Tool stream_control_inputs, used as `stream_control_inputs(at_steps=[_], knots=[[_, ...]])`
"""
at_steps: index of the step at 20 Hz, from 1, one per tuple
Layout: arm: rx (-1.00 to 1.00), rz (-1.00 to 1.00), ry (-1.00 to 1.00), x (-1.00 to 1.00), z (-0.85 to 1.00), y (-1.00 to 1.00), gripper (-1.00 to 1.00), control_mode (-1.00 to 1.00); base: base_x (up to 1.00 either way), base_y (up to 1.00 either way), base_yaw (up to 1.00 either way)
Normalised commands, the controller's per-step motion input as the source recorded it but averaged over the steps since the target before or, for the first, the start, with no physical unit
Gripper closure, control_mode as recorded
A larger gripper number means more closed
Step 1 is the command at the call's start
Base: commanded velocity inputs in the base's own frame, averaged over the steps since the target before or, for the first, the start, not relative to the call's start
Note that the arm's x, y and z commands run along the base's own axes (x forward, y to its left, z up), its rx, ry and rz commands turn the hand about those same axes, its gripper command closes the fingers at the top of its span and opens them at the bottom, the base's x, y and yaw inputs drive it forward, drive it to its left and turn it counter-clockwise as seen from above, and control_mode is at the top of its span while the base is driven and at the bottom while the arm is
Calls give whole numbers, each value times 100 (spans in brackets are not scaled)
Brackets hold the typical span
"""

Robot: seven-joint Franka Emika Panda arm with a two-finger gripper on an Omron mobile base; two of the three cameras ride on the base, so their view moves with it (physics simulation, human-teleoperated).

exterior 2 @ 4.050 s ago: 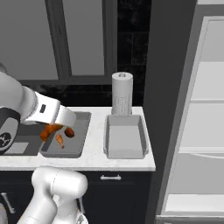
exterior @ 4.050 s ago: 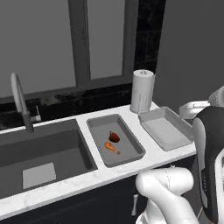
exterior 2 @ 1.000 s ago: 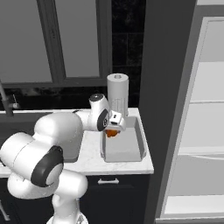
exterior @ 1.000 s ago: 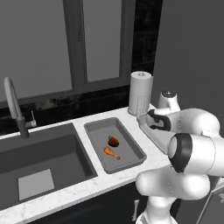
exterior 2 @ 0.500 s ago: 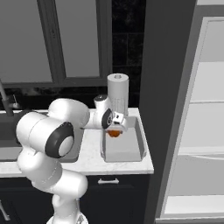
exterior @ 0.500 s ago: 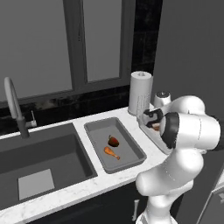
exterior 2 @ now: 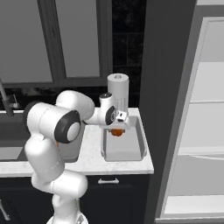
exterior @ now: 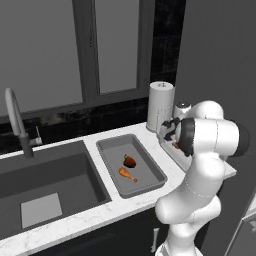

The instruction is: Place one bell pepper and one chicken drumstick in each tupperware on the nearby counter, to pack two identical lunches.

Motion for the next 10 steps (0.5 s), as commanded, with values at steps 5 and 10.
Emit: stream_control_inputs(at_steps=[5,10], knots=[[0,0,5,14,-31,-6,100,-100,0,0,0],[0,0,0,0,-18,-1,-100,-100,0,0,0]])
